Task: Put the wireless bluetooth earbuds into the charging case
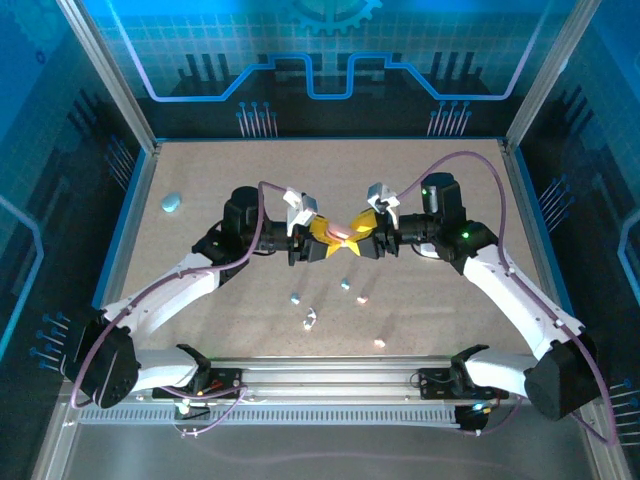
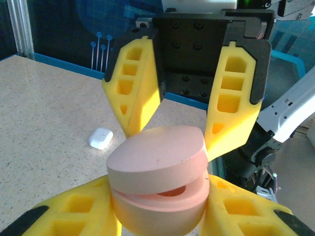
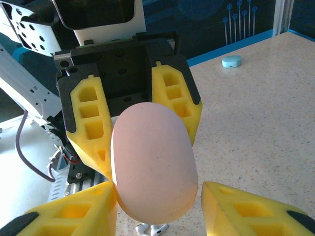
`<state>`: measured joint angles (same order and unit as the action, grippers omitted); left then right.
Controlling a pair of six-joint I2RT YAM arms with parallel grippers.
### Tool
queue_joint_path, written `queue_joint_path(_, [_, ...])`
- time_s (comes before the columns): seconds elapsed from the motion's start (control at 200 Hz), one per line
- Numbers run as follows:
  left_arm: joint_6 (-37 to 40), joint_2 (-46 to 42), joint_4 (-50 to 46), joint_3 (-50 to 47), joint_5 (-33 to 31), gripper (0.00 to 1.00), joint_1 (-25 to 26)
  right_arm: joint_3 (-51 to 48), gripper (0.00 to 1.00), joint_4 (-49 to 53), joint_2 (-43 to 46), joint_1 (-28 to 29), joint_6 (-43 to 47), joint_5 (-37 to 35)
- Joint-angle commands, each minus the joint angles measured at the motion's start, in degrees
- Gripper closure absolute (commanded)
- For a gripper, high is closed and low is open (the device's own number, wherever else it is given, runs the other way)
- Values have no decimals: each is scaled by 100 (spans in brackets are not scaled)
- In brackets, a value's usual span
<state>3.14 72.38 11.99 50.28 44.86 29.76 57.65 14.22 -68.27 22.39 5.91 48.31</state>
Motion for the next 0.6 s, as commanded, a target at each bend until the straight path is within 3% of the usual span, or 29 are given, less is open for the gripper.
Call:
queue_joint_path(0.0, [43,-30,-78,34,541,76,70,122,55,-416,77,-117,-59,-623])
queue_joint_path(0.22, [9,-22,-65,43,561,76,68,202,56,-317,51,-31,260,-701])
queue_joint_path(0.595, [-75,75,110,61,568,74,100,700,73,591,-216,107,1017,63])
